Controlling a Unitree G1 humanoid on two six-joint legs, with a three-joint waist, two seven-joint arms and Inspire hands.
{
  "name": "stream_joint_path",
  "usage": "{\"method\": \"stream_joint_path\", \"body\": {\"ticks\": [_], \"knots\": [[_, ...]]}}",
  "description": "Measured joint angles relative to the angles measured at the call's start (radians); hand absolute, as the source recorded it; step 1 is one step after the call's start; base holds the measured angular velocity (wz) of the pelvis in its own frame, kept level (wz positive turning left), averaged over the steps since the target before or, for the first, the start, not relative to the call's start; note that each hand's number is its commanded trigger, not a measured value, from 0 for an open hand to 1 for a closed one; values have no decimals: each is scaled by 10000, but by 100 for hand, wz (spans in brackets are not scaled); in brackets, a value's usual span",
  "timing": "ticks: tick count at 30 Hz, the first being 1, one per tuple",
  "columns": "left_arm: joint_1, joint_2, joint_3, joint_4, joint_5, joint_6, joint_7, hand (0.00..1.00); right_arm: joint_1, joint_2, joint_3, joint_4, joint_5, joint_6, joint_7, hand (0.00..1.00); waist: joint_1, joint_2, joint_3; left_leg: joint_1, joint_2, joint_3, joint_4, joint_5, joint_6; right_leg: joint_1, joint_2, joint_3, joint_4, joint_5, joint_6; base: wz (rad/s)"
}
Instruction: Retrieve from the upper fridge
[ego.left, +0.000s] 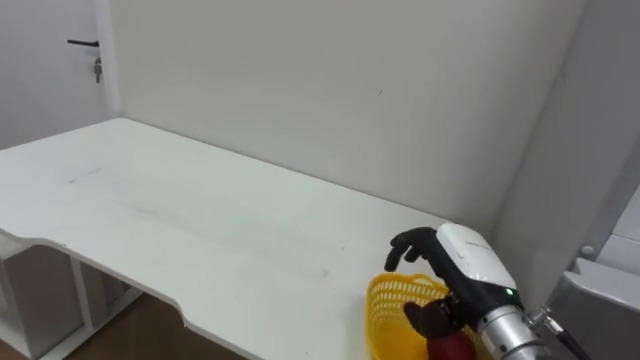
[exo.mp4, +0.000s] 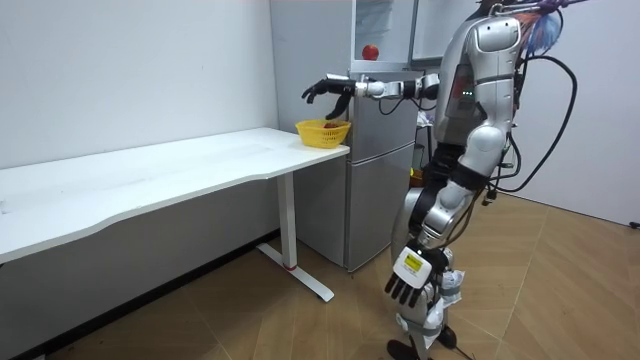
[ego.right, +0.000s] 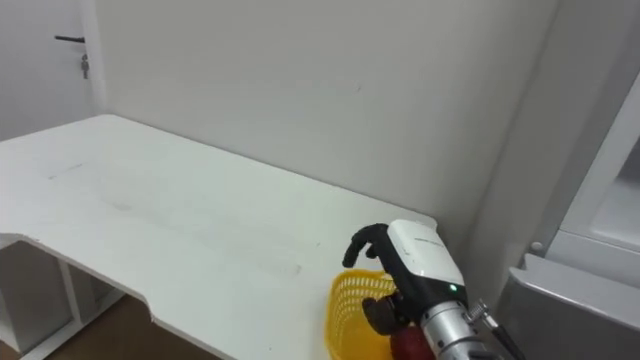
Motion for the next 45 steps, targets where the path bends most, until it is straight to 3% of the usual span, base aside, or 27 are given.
{"method": "stream_joint_path", "body": {"ticks": [8, 13, 23, 31, 38, 45], "knots": [[246, -5, 26, -804, 5, 0, -9, 0, 0, 12, 77, 120, -49, 0, 82, 0, 20, 94, 63, -22, -2, -27, 3, -2, 0, -40, -9, 16, 77, 0, 0, 1], [281, -7, 133, -939, 5, 0, -11, 0, 0, 7, 76, 121, -1, 1, 78, 0, 19, 123, 47, -21, 2, -31, 12, -1, -1, -34, -4, 5, 81, 0, -1, 0], [500, -12, 195, -1201, 3, 11, 41, 0, -1, 11, 76, 119, -8, 3, 45, 0, 0, 294, -63, 17, 4, -30, -8, 1, -2, 3, -4, -1, 84, 2, -1, 0], [532, -21, 194, -1198, 1, 15, 43, 0, -1, 12, 26, 106, 35, -12, 32, 0, -48, 270, -72, 47, 6, 7, -34, 2, -1, -1, -11, 28, 100, 2, -2, 0], [501, -26, 189, -961, 12, 15, 1, 0, -3, 26, -664, -313, 1, -32, -444, 0, -73, 266, -71, 39, 8, 8, -46, 2, -1, -5, -7, 20, 83, 2, -2, 0], [457, -157, 181, -696, 23, -2, 264, 0, -2, 110, -717, -1254, 123, -275, -777, 0, -314, 365, -16, 51, 13, 35, -39, 1, 1, -6, -13, 47, 95, 2, -2, 0]]}}
